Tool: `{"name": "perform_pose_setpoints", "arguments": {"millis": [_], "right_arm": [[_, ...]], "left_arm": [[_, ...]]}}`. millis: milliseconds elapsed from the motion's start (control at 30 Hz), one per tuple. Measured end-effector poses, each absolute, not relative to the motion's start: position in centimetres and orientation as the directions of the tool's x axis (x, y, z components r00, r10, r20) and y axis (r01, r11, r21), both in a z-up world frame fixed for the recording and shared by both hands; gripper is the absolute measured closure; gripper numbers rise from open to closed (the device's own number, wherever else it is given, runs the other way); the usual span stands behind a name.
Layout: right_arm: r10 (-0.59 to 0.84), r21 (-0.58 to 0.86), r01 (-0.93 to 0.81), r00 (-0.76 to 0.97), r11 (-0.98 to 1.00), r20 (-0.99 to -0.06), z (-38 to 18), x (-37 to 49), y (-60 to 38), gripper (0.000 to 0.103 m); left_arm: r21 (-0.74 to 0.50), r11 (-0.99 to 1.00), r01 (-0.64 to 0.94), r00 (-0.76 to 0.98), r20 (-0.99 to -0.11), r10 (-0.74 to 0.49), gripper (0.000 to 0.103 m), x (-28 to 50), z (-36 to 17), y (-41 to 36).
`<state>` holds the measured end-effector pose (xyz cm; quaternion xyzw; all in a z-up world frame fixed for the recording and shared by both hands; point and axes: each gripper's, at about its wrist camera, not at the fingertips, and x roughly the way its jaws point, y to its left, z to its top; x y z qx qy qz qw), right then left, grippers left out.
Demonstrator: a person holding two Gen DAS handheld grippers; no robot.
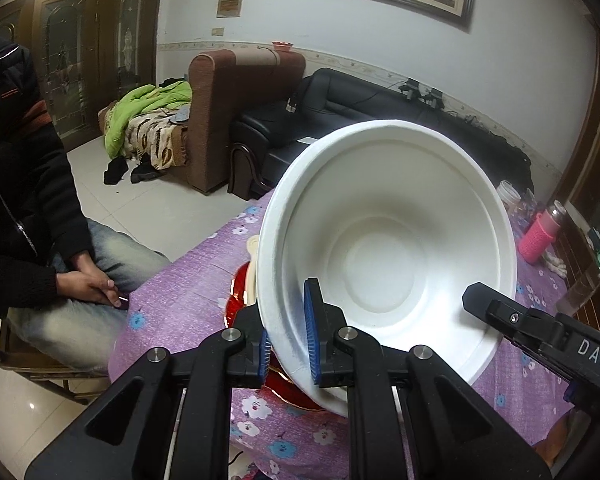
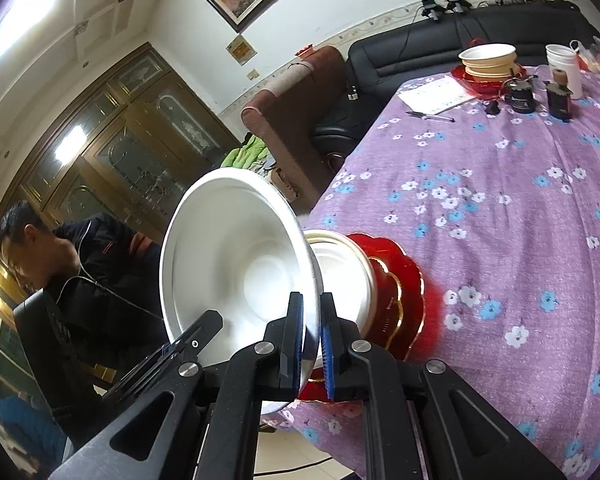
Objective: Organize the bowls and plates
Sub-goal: 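Lift the white foam bowl with both grippers and carry it to the stack, then lower the white foam bowl onto the stacked bowls and open both grippers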
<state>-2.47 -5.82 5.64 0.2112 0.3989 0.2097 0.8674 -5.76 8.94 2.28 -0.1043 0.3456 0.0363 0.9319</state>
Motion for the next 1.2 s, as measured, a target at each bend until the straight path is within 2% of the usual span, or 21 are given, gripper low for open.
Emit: {"name": "perform_pose_setpoints", "arguments": {"millis": [467,600,767,933,1200], "right_arm": [[0.543,0.530,-0.210,0.573,0.821,-0.614,5.6,-1.3,-4.4,0.093],[0.545,0.536,-0.204,0.568,0.819,-0.617,5.9,-0.1,-4.1,0.092],[0.560,0.548,-0.217,0.574,0.808,-0.597,7.2,0.7,-3.6,0.092],[0.556,0.542,-0.211,0.556,0.814,-0.618,6.5,1.2,-3.3,0.092],[0.523,0.534,-0.129,0.487,0.836,-0.700,2.0,2.8,-4.0,0.093]], "left_arm": [[-0.161,0.977,-0.142,0.726,-0.687,-0.007,0.089,-4.1,2.1,10.5],[-0.180,0.977,-0.111,0.702,-0.711,-0.051,0.089,-2.6,3.1,11.0],[-0.140,0.986,-0.090,0.717,-0.697,-0.034,0.089,-2.2,4.7,11.0],[-0.147,0.986,-0.084,0.668,-0.743,-0.054,0.089,-1.4,2.7,11.1],[-0.175,0.982,-0.071,0.550,-0.828,-0.108,0.088,0.3,-1.6,10.1]]}}
